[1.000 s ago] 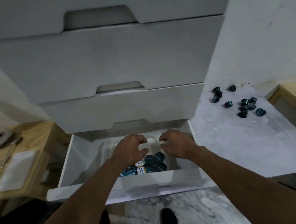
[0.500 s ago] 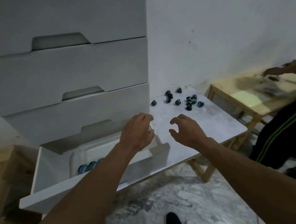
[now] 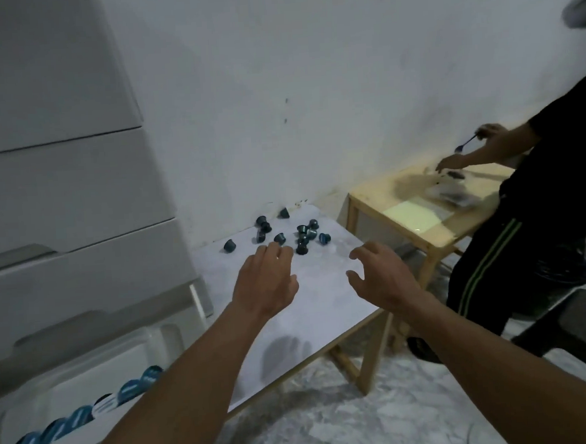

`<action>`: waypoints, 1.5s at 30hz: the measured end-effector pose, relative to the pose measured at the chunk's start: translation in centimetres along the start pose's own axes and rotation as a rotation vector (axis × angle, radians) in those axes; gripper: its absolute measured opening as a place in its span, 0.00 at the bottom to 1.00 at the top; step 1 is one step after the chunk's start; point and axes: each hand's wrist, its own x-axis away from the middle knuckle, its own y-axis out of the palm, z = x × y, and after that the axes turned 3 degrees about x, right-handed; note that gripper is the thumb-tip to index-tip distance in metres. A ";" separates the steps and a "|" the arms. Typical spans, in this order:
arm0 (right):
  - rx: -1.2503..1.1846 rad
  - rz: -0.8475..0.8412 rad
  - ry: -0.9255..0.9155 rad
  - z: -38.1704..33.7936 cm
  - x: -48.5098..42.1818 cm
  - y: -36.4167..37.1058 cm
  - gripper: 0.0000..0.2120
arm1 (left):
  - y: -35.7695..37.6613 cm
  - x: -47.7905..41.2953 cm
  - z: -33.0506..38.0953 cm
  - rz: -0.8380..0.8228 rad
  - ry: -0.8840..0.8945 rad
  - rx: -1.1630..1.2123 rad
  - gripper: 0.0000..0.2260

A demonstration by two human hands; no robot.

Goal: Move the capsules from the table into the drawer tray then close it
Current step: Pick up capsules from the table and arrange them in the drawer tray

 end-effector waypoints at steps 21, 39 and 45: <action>-0.115 -0.260 -0.131 13.4 -17.5 8.3 0.20 | 14.1 -16.4 3.3 -0.168 -0.267 0.030 0.16; -0.105 -0.589 -0.072 12.2 -29.0 20.7 0.16 | 26.0 -22.6 -4.8 -0.448 -0.281 0.213 0.10; -0.120 -0.630 -0.084 12.4 -30.7 22.2 0.12 | 27.7 -22.5 -5.6 -0.386 -0.302 0.274 0.08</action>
